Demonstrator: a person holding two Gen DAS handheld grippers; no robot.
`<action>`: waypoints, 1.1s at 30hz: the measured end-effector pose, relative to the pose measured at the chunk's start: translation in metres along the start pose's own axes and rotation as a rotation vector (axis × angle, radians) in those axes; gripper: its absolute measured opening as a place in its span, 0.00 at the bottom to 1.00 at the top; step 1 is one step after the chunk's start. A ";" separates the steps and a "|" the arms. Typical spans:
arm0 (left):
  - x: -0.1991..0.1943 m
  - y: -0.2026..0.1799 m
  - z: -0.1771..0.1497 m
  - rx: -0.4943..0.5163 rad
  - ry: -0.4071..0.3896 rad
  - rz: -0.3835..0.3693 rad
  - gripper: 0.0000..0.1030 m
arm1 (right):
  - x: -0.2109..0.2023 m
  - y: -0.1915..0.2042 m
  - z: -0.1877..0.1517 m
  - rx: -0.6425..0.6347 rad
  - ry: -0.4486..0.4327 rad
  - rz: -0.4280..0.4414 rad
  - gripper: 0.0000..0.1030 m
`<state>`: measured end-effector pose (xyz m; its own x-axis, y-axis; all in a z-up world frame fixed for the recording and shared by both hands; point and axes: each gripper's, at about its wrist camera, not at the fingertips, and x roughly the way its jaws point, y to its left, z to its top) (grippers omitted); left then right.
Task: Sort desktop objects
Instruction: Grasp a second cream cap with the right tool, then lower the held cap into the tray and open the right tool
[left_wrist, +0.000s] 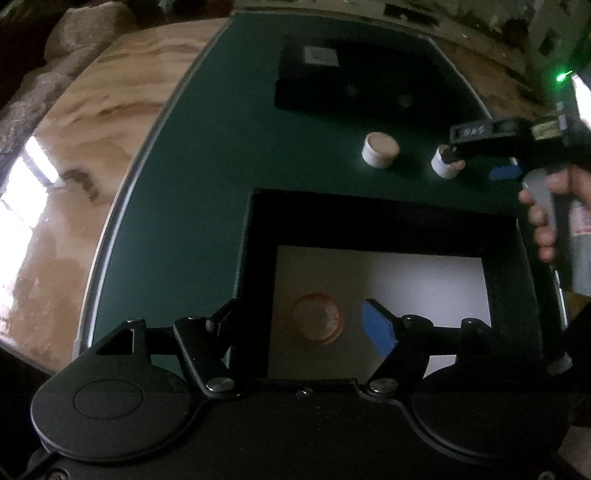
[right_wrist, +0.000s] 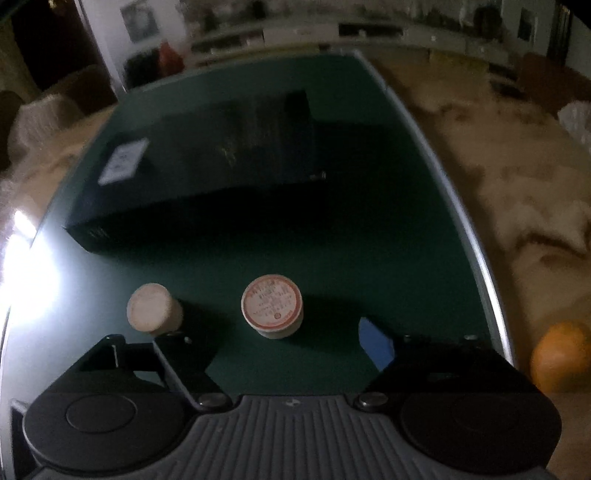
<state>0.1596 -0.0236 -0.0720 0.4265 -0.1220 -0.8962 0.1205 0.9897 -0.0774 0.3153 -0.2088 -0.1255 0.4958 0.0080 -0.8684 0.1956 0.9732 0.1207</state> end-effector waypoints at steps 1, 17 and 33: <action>-0.002 0.002 -0.001 -0.006 -0.003 0.000 0.69 | 0.005 0.000 0.000 0.006 0.009 0.003 0.76; 0.002 0.004 -0.009 0.005 0.013 -0.012 0.73 | 0.022 0.014 0.010 -0.013 0.025 0.036 0.44; 0.003 0.009 -0.006 -0.007 0.014 -0.016 0.74 | -0.070 0.003 -0.028 -0.034 -0.022 0.130 0.44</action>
<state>0.1571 -0.0151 -0.0782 0.4116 -0.1368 -0.9010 0.1212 0.9881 -0.0946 0.2571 -0.2001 -0.0781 0.5335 0.1298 -0.8358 0.1000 0.9715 0.2147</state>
